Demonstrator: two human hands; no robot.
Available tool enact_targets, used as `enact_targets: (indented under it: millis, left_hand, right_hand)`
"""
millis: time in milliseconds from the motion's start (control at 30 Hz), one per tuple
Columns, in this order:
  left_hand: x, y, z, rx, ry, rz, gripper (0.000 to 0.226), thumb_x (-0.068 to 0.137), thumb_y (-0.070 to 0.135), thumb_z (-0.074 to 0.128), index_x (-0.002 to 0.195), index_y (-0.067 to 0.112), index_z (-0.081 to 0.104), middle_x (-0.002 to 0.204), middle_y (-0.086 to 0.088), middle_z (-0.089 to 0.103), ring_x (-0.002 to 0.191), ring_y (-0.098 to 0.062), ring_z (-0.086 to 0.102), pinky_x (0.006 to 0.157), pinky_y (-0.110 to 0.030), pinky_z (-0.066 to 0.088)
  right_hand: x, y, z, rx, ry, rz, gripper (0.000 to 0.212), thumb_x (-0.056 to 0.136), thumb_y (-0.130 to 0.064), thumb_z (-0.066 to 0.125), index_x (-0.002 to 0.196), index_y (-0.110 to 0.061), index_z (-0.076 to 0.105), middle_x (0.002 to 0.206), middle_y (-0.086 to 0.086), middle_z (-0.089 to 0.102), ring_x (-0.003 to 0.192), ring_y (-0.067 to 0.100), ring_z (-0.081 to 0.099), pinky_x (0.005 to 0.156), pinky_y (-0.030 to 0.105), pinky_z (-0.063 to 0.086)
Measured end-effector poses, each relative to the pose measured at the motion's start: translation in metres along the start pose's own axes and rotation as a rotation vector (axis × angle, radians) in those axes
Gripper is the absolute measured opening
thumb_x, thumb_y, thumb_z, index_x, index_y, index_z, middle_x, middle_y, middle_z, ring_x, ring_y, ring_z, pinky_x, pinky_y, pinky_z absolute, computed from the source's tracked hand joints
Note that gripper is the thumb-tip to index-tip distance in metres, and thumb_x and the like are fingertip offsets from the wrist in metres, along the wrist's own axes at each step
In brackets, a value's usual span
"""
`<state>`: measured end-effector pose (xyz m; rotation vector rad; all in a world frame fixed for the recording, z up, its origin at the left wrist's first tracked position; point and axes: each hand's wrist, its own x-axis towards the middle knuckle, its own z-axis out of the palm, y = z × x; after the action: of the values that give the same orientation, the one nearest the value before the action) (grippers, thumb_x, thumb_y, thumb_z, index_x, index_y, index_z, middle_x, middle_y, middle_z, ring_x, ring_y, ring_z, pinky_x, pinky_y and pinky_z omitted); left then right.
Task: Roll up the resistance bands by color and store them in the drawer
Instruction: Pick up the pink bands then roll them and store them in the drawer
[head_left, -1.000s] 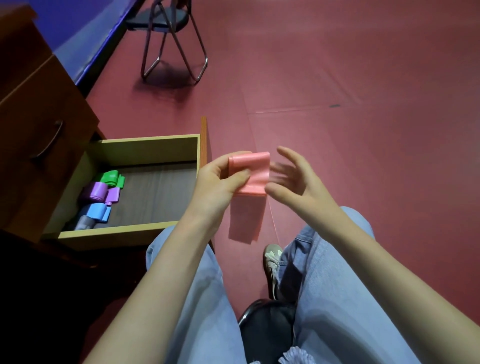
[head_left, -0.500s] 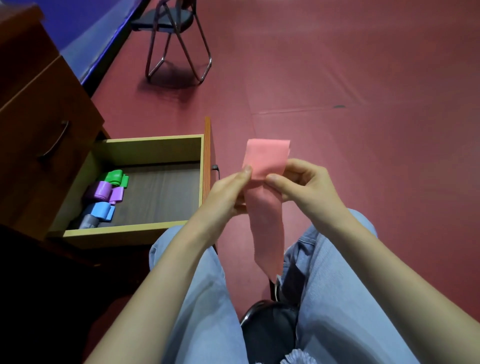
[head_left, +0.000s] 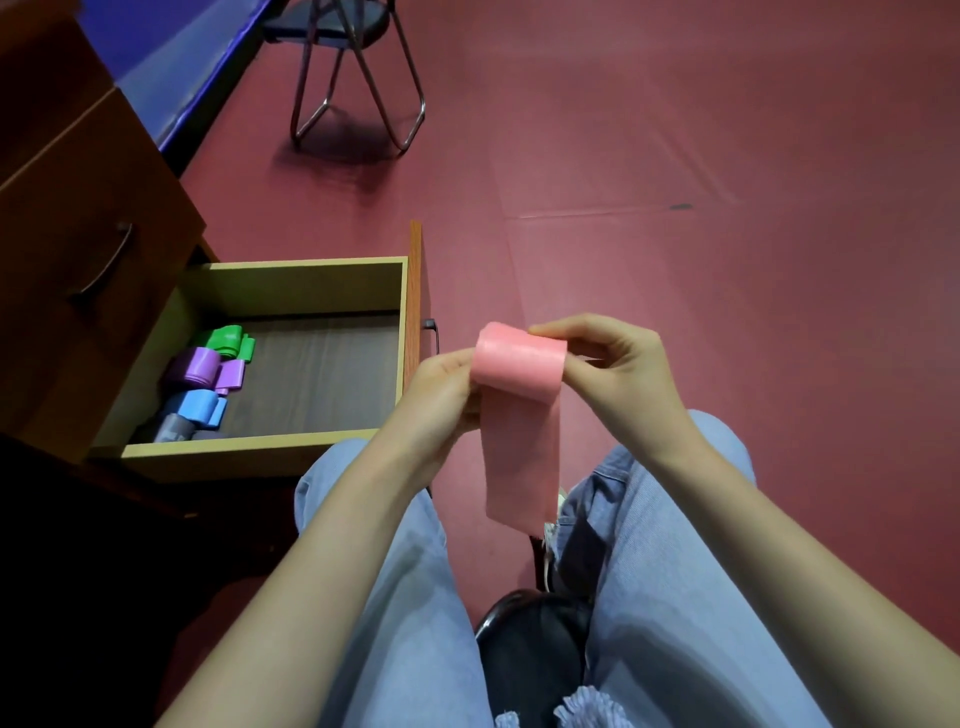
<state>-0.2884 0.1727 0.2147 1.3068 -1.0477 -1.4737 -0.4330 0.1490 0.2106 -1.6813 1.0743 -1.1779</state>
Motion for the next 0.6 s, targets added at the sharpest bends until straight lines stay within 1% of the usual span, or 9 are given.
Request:
enact_targets:
  millis: [133, 200, 233, 300, 333, 400, 467, 500, 600]
  left_hand:
    - [-0.002, 0.004, 0.000, -0.130, -0.010, -0.061, 0.034, 0.091, 0.007, 0.038, 0.069, 0.015, 0.063, 0.047, 0.009, 0.058, 0.047, -0.001, 0.052, 0.045, -0.011, 0.043]
    - [-0.001, 0.004, -0.001, -0.197, -0.045, -0.123, 0.044, 0.096, 0.022, 0.033, 0.067, 0.014, 0.065, 0.050, 0.007, 0.058, 0.050, -0.006, 0.051, 0.051, -0.017, 0.045]
    - [0.000, 0.005, -0.001, -0.221, -0.077, -0.160, 0.053, 0.097, 0.033, 0.026, 0.067, 0.014, 0.066, 0.047, 0.007, 0.057, 0.047, -0.006, 0.051, 0.050, -0.017, 0.044]
    - [0.001, 0.005, -0.003, -0.211, -0.118, -0.190, 0.063, 0.094, 0.047, 0.016, 0.070, 0.014, 0.064, 0.043, 0.005, 0.058, 0.040, -0.005, 0.052, 0.044, -0.012, 0.041]
    - [0.001, 0.004, -0.003, -0.187, -0.121, -0.187, 0.063, 0.093, 0.050, 0.019, 0.068, 0.014, 0.063, 0.043, 0.005, 0.056, 0.040, -0.004, 0.051, 0.043, -0.011, 0.041]
    - [-0.001, 0.002, -0.002, -0.108, -0.087, -0.153, 0.045, 0.092, 0.043, 0.036, 0.068, 0.014, 0.062, 0.054, 0.004, 0.053, 0.047, -0.006, 0.048, 0.047, -0.013, 0.041]
    - [-0.001, -0.003, -0.003, -0.001, -0.060, -0.075, 0.016, 0.089, 0.025, 0.051, 0.082, 0.016, 0.062, 0.070, 0.001, 0.058, 0.059, -0.006, 0.054, 0.056, -0.014, 0.046]
    - [-0.001, -0.005, -0.003, 0.029, -0.070, -0.034, 0.010, 0.087, 0.018, 0.054, 0.087, 0.016, 0.063, 0.075, 0.001, 0.062, 0.062, -0.005, 0.058, 0.059, -0.013, 0.048]
    - [0.001, -0.009, -0.004, 0.029, -0.042, 0.040, 0.013, 0.086, 0.008, 0.055, 0.094, 0.015, 0.063, 0.081, -0.001, 0.067, 0.065, -0.002, 0.062, 0.063, -0.013, 0.050]
  right_hand:
    - [-0.002, 0.002, -0.002, -0.037, -0.037, -0.018, 0.043, 0.075, 0.011, 0.061, 0.079, -0.031, 0.065, 0.074, -0.022, 0.068, 0.075, -0.002, 0.062, 0.072, 0.014, 0.052]
    - [-0.002, 0.001, -0.003, -0.062, -0.053, -0.050, 0.043, 0.075, 0.013, 0.060, 0.083, -0.029, 0.065, 0.084, -0.015, 0.066, 0.080, -0.003, 0.062, 0.075, 0.015, 0.051]
    - [-0.002, 0.002, -0.003, -0.067, -0.060, -0.059, 0.043, 0.075, 0.013, 0.059, 0.087, -0.028, 0.065, 0.087, -0.013, 0.065, 0.081, -0.004, 0.062, 0.076, 0.013, 0.050]
    - [-0.002, 0.003, -0.004, -0.053, -0.079, -0.044, 0.041, 0.075, 0.014, 0.059, 0.095, -0.022, 0.064, 0.089, -0.011, 0.064, 0.083, -0.006, 0.062, 0.077, 0.010, 0.048]
    - [-0.003, 0.004, -0.004, -0.046, -0.086, -0.032, 0.040, 0.075, 0.014, 0.059, 0.098, -0.019, 0.064, 0.089, -0.011, 0.064, 0.084, -0.007, 0.061, 0.078, 0.009, 0.047]
    - [-0.004, 0.005, -0.003, -0.037, -0.096, -0.011, 0.039, 0.076, 0.015, 0.058, 0.102, -0.015, 0.063, 0.090, -0.010, 0.064, 0.084, -0.009, 0.061, 0.080, 0.009, 0.047]
    - [-0.006, 0.005, -0.004, -0.039, -0.103, 0.005, 0.040, 0.077, 0.015, 0.057, 0.104, -0.013, 0.061, 0.091, -0.011, 0.064, 0.085, -0.011, 0.061, 0.080, 0.008, 0.046]
    - [-0.007, 0.005, -0.004, -0.048, -0.109, 0.014, 0.041, 0.077, 0.016, 0.055, 0.106, -0.014, 0.061, 0.092, -0.011, 0.063, 0.086, -0.012, 0.060, 0.081, 0.007, 0.046]
    - [-0.010, 0.002, -0.001, -0.004, -0.108, 0.090, 0.051, 0.082, 0.017, 0.044, 0.114, -0.022, 0.054, 0.098, -0.011, 0.062, 0.087, -0.012, 0.060, 0.081, 0.009, 0.047]
